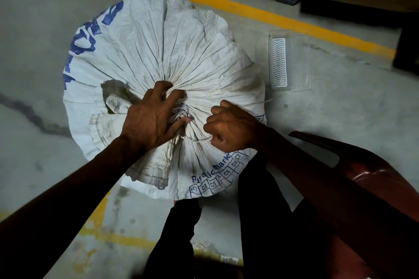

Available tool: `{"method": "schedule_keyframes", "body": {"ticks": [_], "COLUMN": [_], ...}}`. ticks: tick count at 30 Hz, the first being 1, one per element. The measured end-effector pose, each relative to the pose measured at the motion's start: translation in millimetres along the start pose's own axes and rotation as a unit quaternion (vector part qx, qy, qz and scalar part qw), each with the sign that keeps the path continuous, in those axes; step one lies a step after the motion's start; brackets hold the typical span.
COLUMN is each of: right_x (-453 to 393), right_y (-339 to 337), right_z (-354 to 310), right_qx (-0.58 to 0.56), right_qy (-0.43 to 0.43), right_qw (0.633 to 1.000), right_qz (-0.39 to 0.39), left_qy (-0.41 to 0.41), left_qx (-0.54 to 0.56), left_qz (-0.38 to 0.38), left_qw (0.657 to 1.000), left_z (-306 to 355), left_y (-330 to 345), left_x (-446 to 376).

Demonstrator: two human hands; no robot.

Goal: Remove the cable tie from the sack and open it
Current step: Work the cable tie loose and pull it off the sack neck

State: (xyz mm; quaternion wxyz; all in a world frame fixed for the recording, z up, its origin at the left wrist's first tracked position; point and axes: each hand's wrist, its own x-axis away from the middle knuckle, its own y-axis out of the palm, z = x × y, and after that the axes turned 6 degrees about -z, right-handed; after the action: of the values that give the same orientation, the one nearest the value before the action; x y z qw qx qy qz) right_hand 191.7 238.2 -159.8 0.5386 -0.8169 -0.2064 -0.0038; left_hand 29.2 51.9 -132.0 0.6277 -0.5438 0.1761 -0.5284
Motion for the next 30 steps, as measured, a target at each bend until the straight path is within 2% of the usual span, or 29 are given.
{"method": "schedule_keyframes", "body": {"ticks": [4, 8, 11, 13, 15, 18, 21, 23, 25, 30], "right_x": [14, 40, 61, 75, 82, 77, 64, 58, 56, 62], "right_y": [0, -5, -11, -16, -18, -16, -19, -23, -27, -27], "right_z": [16, 31, 44, 56, 66, 72, 76, 81, 83, 77], "right_qx": [-0.003, 0.003, 0.039, 0.046, 0.042, 0.024, 0.038, 0.044, 0.004, 0.045], "right_qy": [0.008, -0.031, -0.074, -0.047, 0.009, 0.056, 0.057, 0.058, 0.094, 0.072], "right_qw": [1.000, 0.999, 0.996, 0.996, 0.997, 0.998, 0.998, 0.997, 0.995, 0.993], "right_qz": [0.028, 0.036, -0.025, -0.067, -0.069, -0.032, 0.004, -0.008, -0.026, 0.079], "left_qy": [-0.020, -0.038, -0.033, -0.031, -0.033, -0.032, -0.017, 0.013, 0.052, 0.108], "left_qx": [0.023, 0.046, 0.047, 0.045, 0.024, -0.053, -0.056, -0.053, -0.055, -0.072], "left_qz": [0.020, 0.029, 0.032, 0.029, 0.040, 0.087, 0.108, 0.112, 0.111, 0.082], "left_qw": [0.999, 0.998, 0.998, 0.998, 0.998, 0.994, 0.992, 0.992, 0.991, 0.988], "left_z": [3, 5, 3, 2, 3, 13, 29, 35, 34, 24], "left_y": [4, 6, 4, 3, 4, 7, 7, 8, 11, 16], "left_x": [1, 2, 1, -1, -2, -4, -9, -15, -20, -23]}}
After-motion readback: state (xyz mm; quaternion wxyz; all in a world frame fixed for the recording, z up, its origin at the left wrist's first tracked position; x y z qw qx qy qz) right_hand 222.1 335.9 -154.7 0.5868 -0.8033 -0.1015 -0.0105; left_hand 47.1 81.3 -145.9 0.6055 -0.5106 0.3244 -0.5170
